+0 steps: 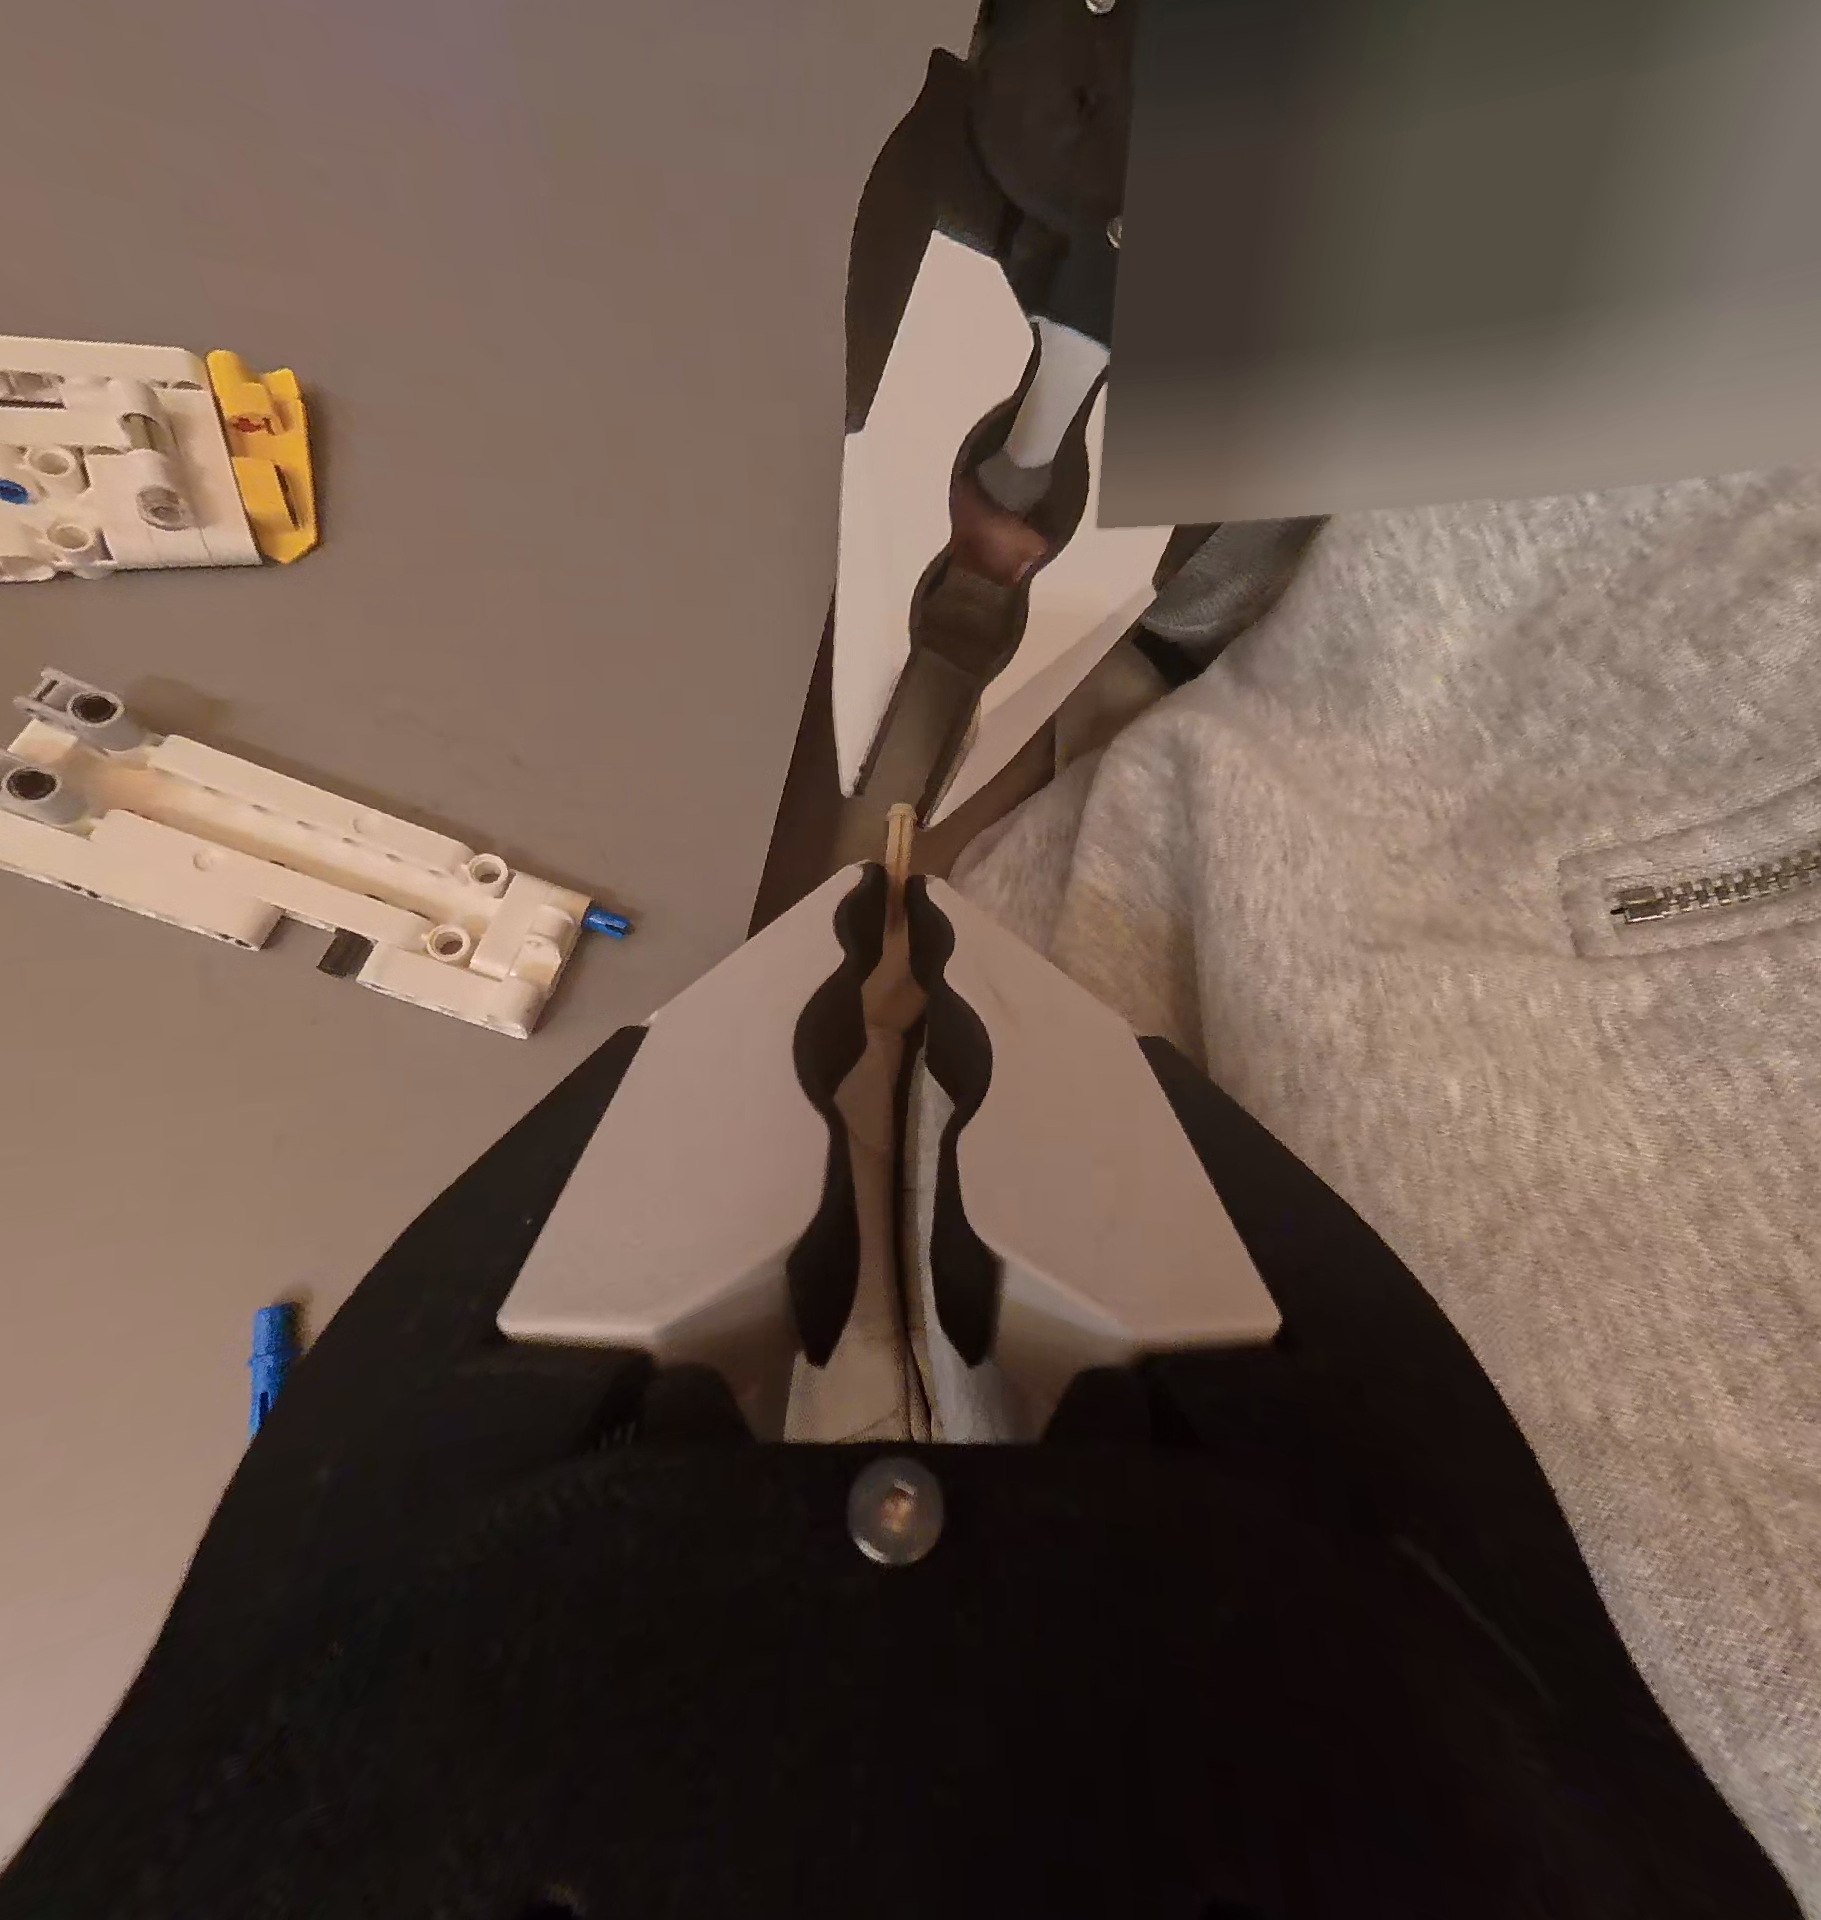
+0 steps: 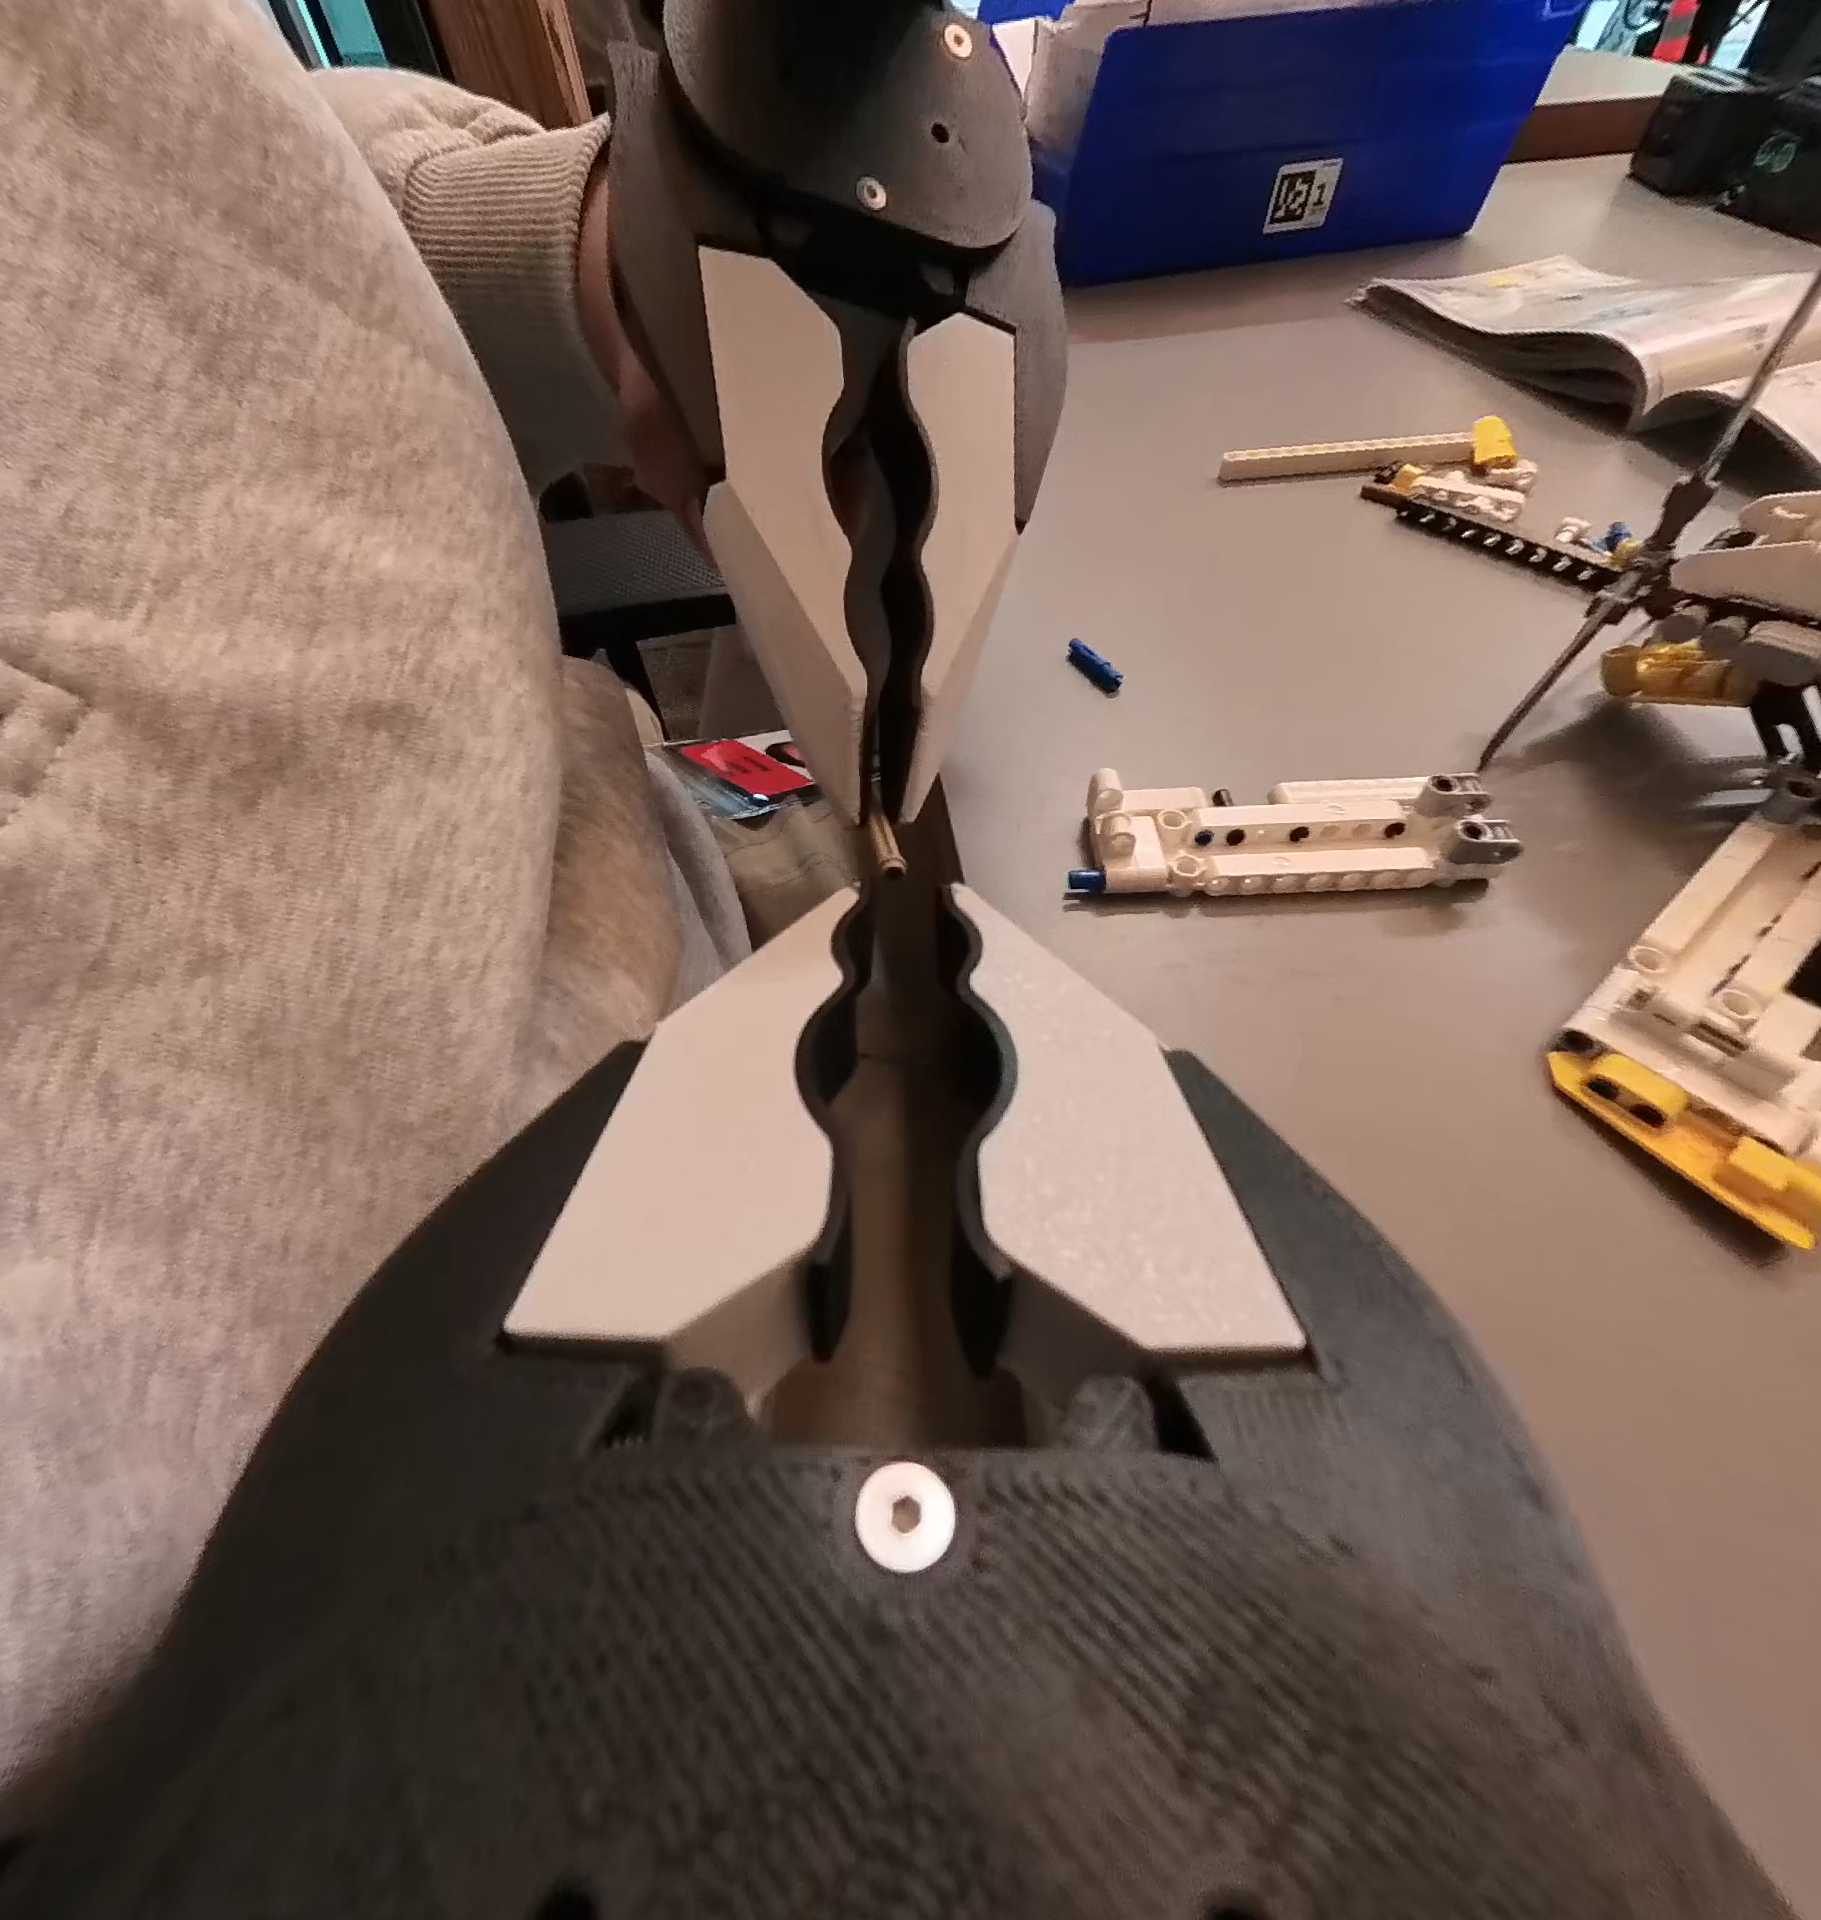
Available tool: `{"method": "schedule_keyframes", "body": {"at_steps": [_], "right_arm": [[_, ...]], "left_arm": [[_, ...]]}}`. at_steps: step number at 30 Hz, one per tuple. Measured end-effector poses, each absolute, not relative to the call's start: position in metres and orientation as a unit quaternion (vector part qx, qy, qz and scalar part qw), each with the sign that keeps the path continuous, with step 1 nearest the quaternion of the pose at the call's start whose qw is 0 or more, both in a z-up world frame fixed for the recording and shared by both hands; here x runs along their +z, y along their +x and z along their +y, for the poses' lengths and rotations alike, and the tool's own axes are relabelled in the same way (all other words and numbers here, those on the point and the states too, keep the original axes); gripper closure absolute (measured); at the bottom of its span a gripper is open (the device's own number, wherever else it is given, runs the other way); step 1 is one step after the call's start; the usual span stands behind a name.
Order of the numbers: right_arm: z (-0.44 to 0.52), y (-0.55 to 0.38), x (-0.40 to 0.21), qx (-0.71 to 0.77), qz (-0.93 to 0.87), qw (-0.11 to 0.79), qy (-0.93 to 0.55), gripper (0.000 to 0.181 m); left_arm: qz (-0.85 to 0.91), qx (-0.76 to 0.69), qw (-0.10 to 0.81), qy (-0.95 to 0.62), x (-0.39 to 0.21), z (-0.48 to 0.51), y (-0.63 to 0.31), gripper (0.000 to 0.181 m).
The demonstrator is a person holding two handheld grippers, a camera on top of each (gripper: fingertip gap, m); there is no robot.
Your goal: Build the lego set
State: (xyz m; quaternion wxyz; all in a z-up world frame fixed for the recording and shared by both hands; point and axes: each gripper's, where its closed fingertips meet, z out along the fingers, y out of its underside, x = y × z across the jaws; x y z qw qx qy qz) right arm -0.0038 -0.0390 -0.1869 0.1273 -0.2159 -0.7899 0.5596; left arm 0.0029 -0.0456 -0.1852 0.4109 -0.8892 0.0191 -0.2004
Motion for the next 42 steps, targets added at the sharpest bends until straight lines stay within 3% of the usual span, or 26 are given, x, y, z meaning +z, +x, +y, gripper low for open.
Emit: {"method": "schedule_keyframes", "body": {"at_steps": [14, 19, 25, 42], "right_arm": [[-0.045, -0.001, -0.192, 0.558, -0.796, 0.120, -0.204, 0.178], [-0.036, -0.010, -0.187, 0.576, -0.771, 0.109, -0.248, 0.178], [-0.031, -0.014, -0.181, 0.604, -0.742, 0.070, -0.283, 0.179], [-0.026, -0.048, -0.203, 0.572, -0.669, -0.018, -0.475, 0.179]], "left_arm": [[0.010, -0.220, 0.413, -0.884, -0.191, -0.046, 0.006, 0.179], [0.002, -0.199, 0.417, -0.887, -0.193, -0.046, 0.000, 0.158], [-0.010, -0.179, 0.452, -0.874, -0.185, -0.040, -0.007, 0.168], [-0.098, -0.023, 0.412, -0.906, -0.211, -0.058, -0.070, 0.161]]}}
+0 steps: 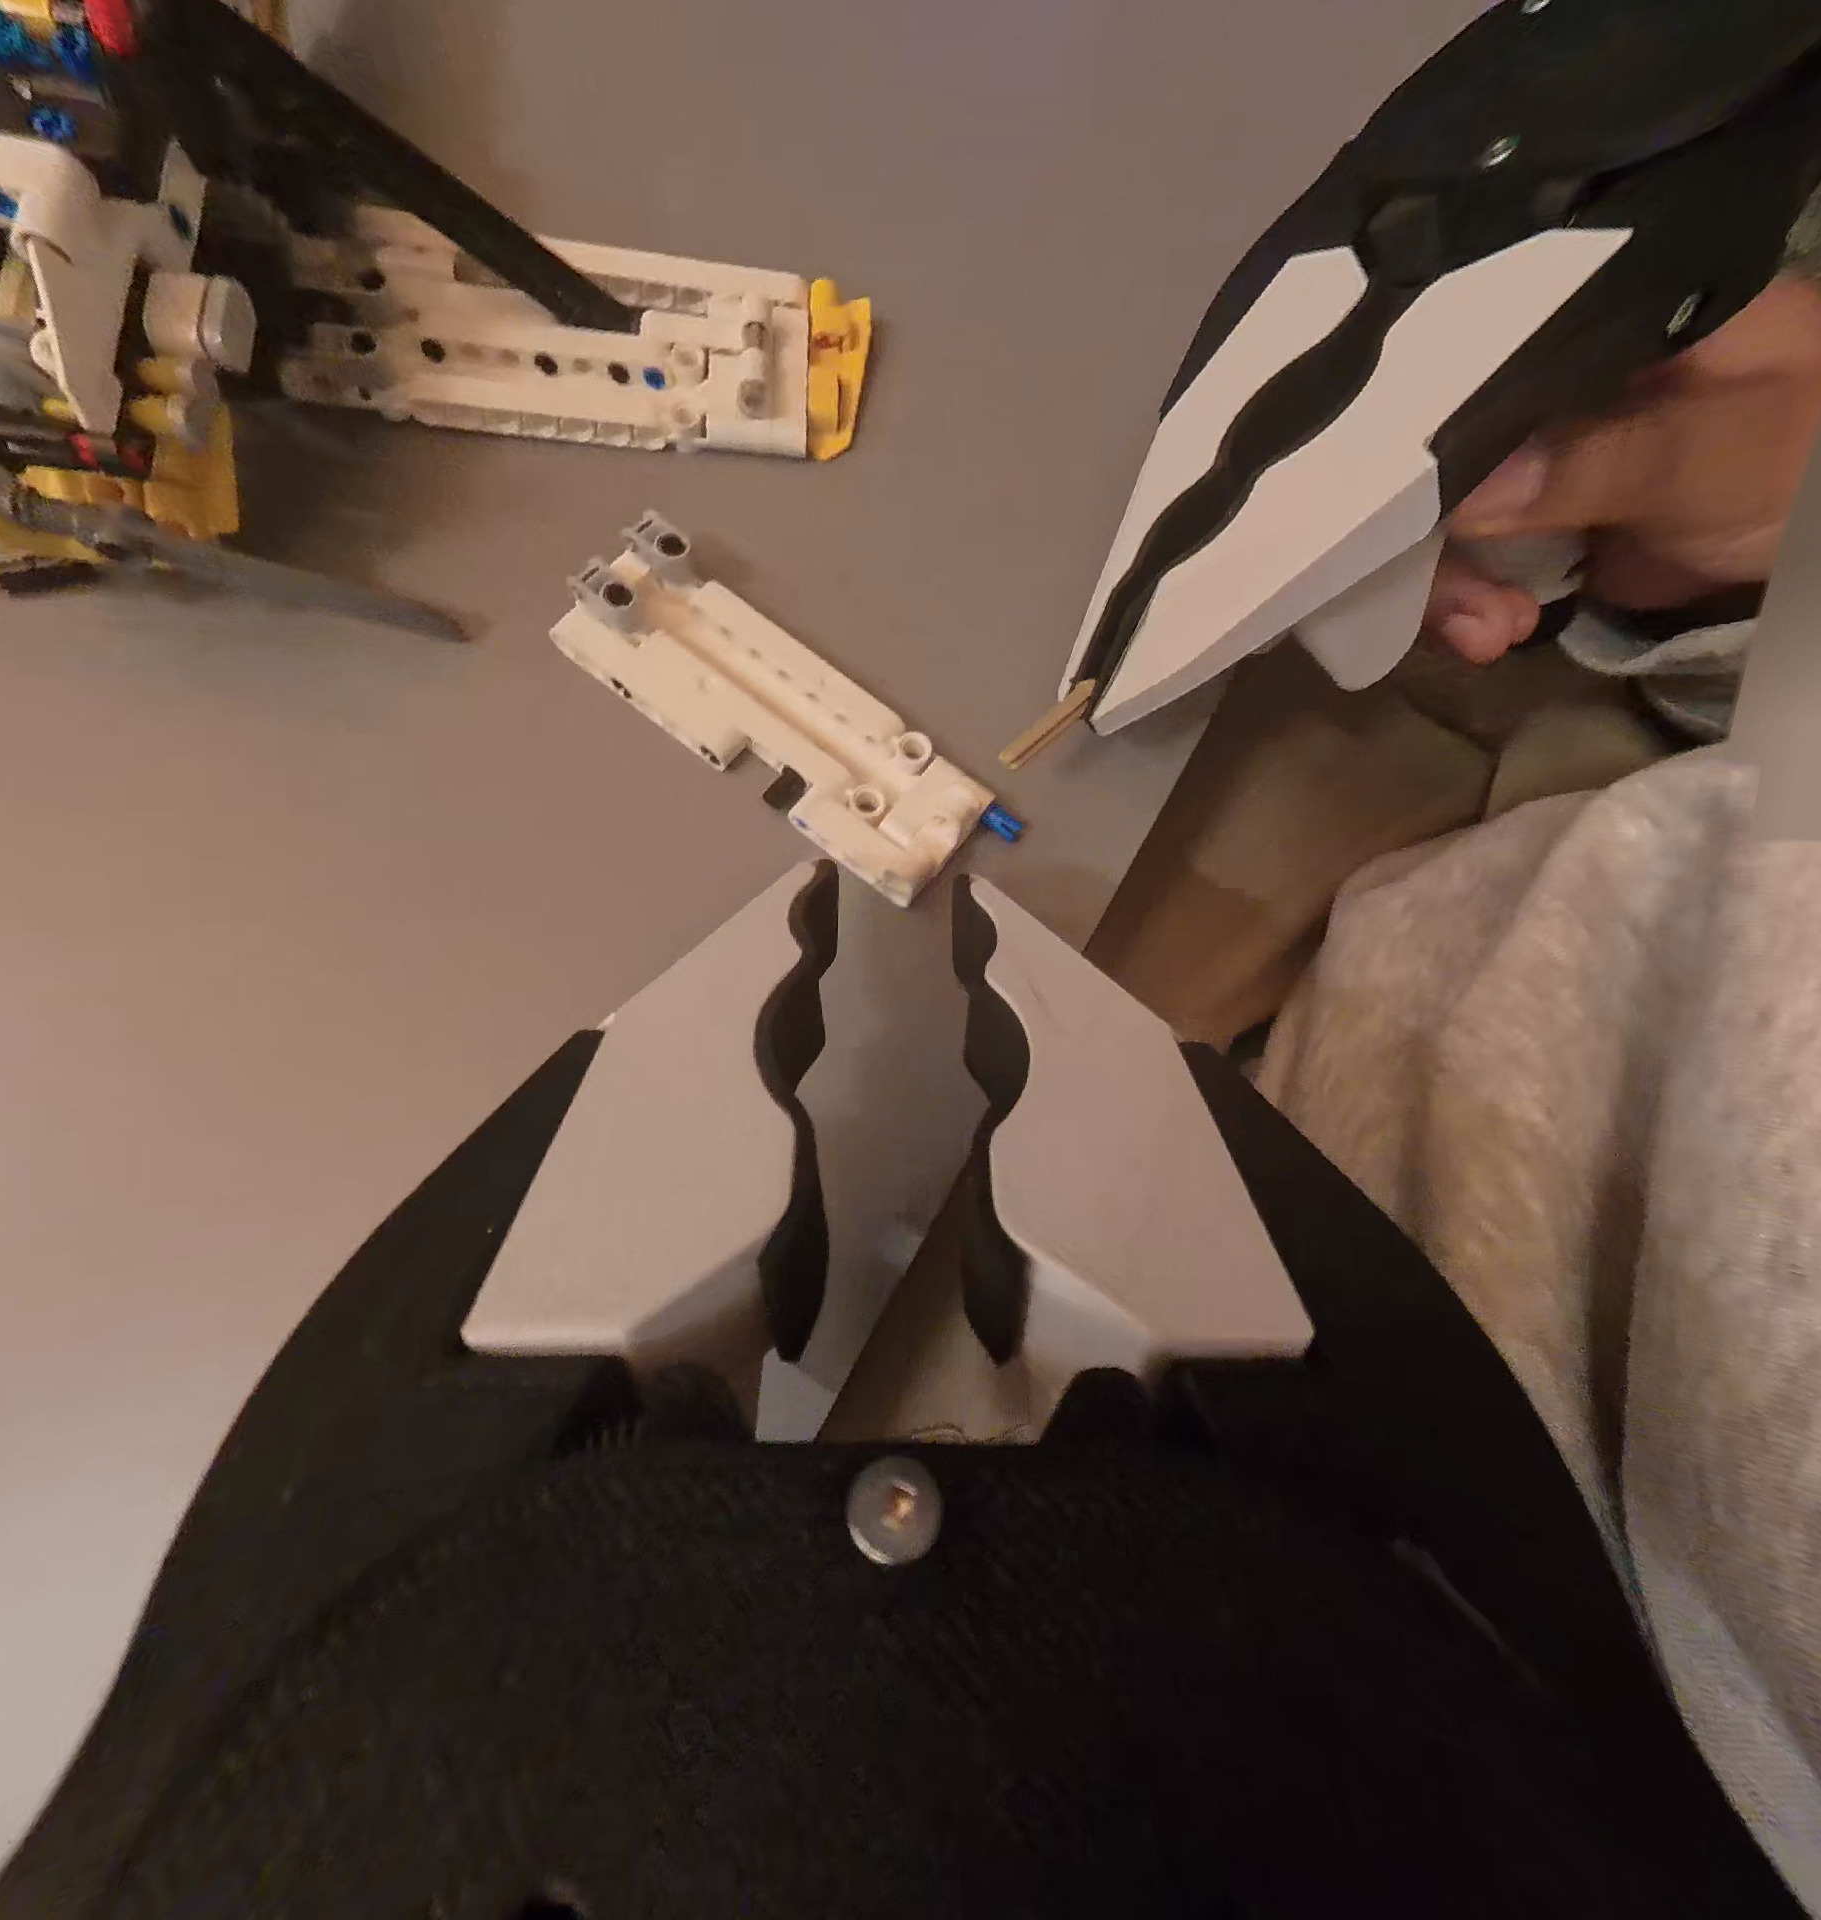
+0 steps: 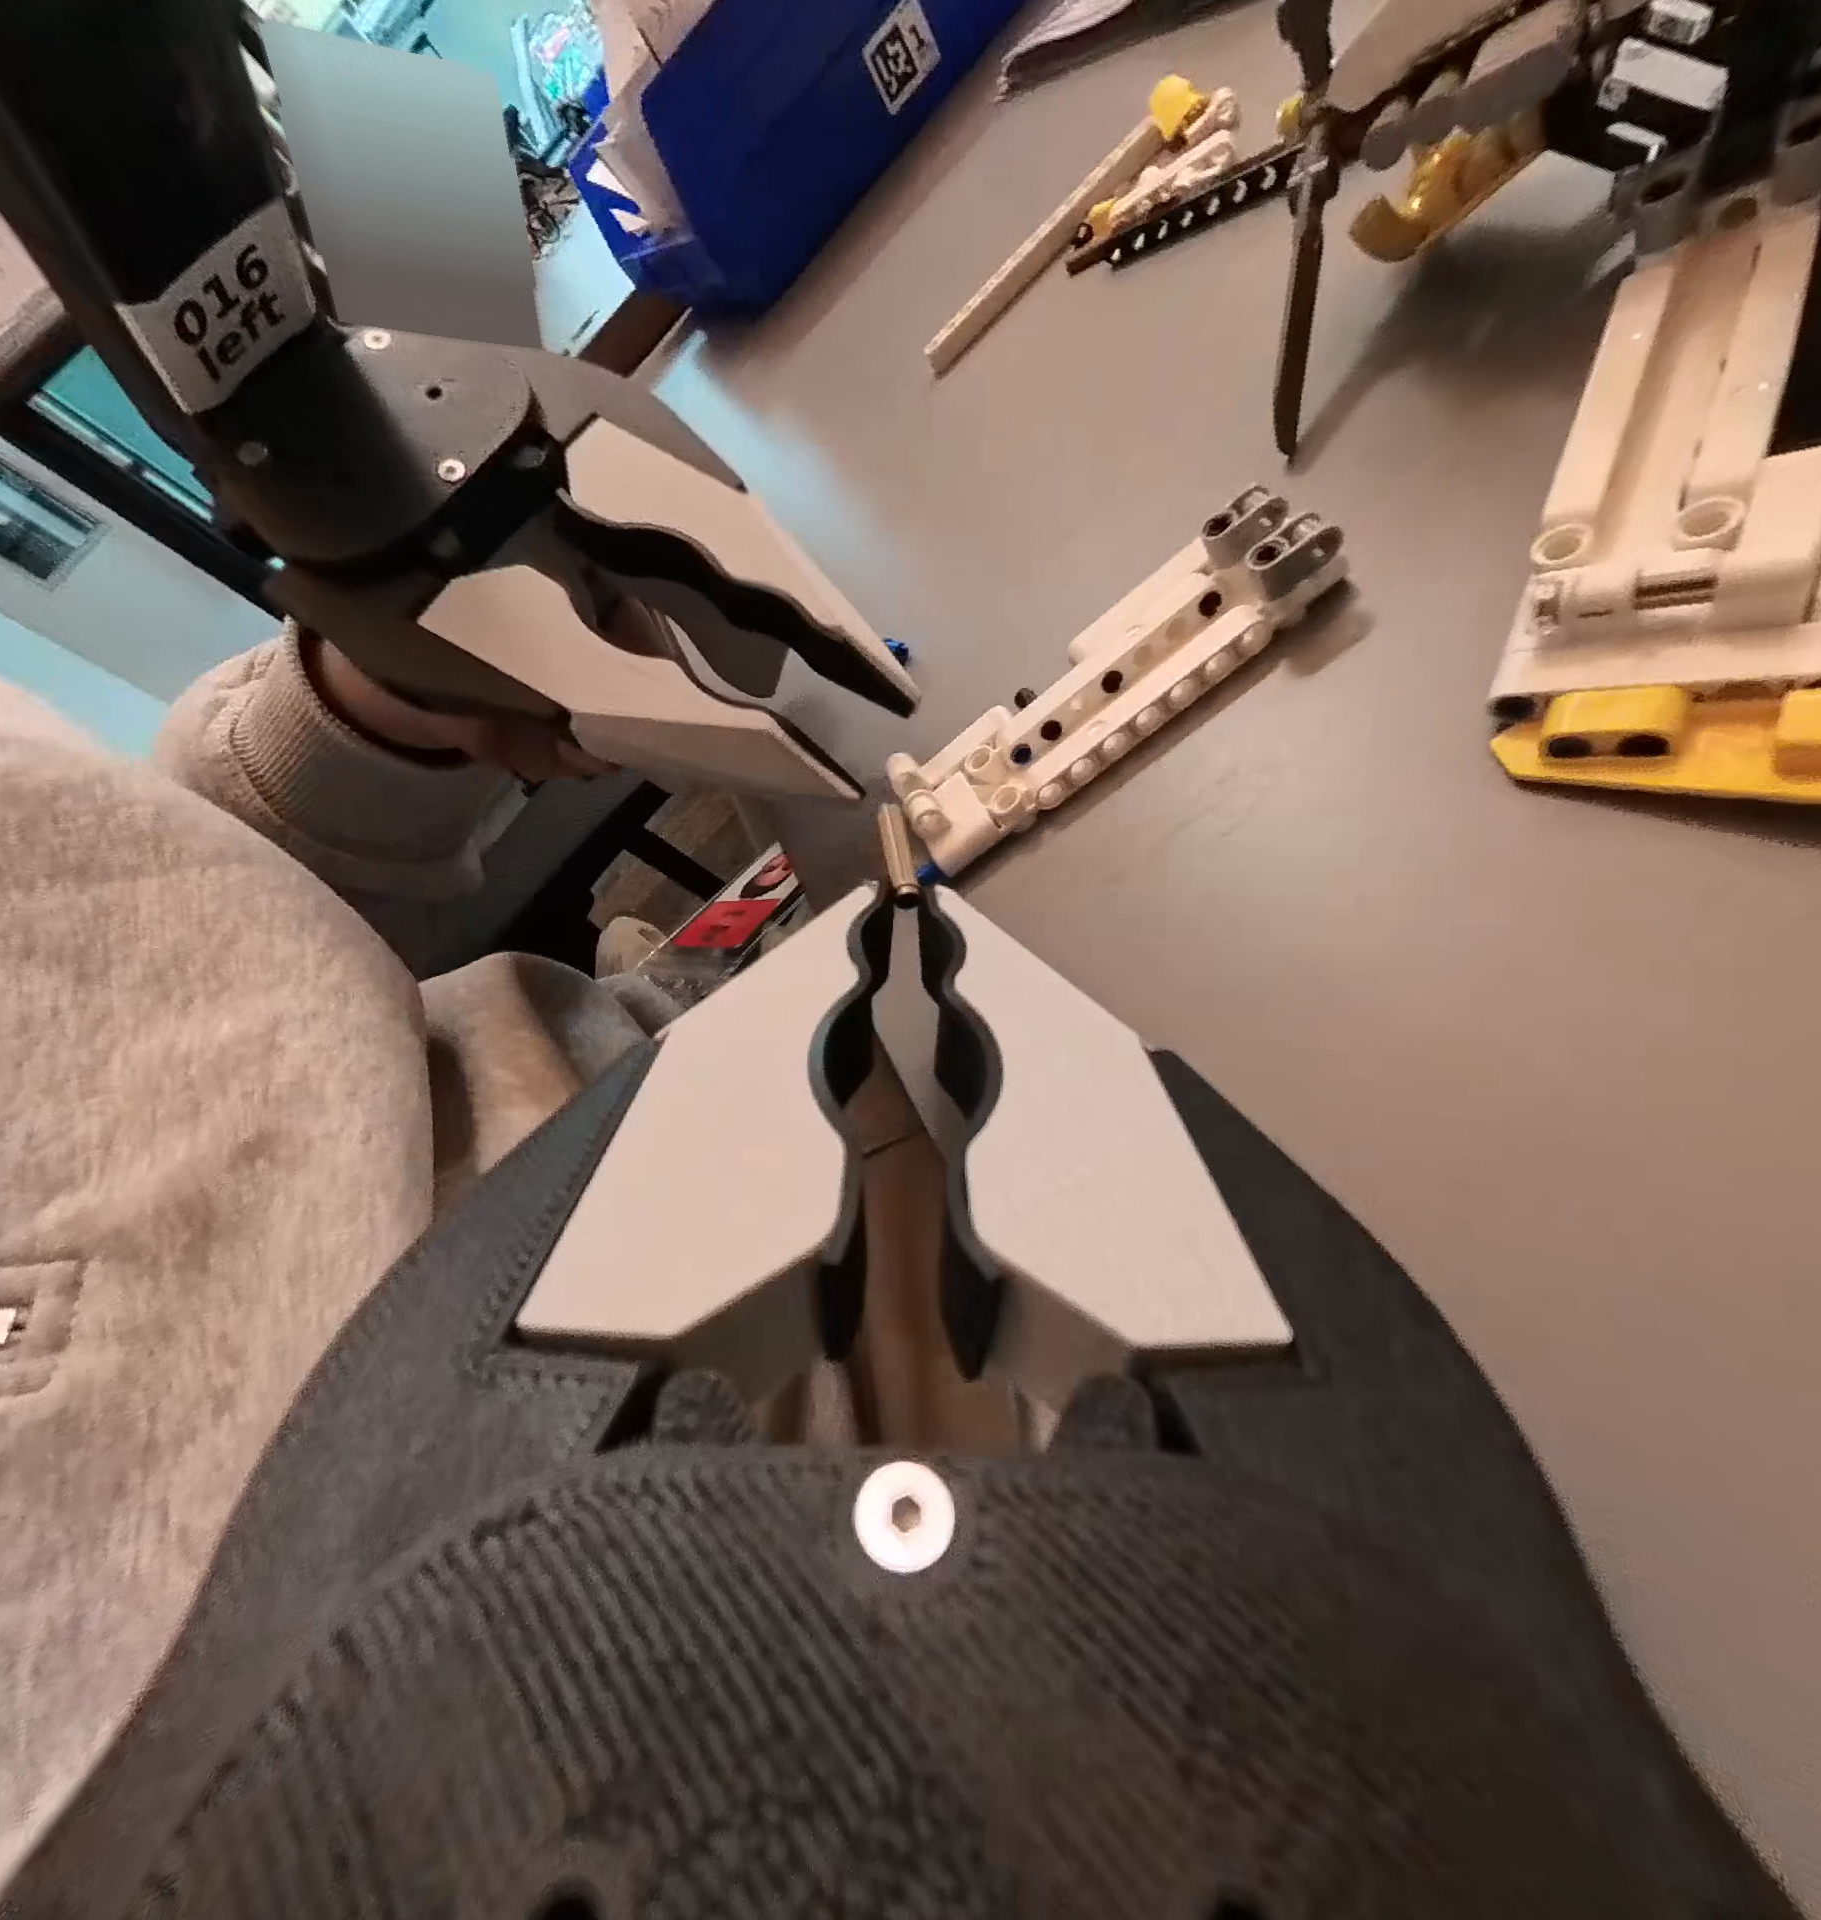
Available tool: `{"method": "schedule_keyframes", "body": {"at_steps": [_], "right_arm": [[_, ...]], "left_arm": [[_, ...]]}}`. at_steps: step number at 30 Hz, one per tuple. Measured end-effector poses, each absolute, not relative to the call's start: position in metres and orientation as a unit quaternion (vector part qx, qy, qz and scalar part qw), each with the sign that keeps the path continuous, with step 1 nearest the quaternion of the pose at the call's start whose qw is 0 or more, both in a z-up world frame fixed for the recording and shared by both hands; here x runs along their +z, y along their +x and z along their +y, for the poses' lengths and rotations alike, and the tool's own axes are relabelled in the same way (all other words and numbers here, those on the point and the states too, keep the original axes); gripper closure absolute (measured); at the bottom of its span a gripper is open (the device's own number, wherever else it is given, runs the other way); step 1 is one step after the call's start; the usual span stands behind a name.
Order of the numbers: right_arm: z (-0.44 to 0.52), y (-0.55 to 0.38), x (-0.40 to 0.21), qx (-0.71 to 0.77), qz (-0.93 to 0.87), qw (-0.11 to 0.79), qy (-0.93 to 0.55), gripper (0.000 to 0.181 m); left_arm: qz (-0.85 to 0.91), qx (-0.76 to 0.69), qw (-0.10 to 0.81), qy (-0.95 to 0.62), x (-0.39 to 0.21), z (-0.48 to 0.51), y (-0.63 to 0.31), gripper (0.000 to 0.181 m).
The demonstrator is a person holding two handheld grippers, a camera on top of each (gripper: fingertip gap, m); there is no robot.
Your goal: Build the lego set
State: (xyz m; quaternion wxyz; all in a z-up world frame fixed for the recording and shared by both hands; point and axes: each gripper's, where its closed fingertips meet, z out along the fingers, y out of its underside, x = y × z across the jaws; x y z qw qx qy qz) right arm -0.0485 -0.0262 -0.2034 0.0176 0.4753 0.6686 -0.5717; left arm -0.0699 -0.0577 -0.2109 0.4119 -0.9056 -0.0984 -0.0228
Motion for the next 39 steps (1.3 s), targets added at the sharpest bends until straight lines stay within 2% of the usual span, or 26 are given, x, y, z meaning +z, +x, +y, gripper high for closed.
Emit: {"method": "schedule_keyframes", "body": {"at_steps": [10, 15, 39], "right_arm": [[-0.020, -0.053, -0.206, -0.466, 0.732, -0.019, 0.497, 0.178], [-0.022, -0.053, -0.215, -0.445, 0.740, 0.005, 0.505, 0.178], [-0.029, -0.059, -0.215, -0.462, 0.734, 0.054, 0.496, 0.178]], "left_arm": [[-0.072, -0.013, 0.385, -0.920, -0.223, -0.053, -0.067, 0.160], [-0.064, -0.020, 0.389, -0.919, -0.225, -0.050, -0.067, 0.164], [-0.069, -0.059, 0.413, -0.906, -0.225, -0.053, -0.067, 0.173]]}}
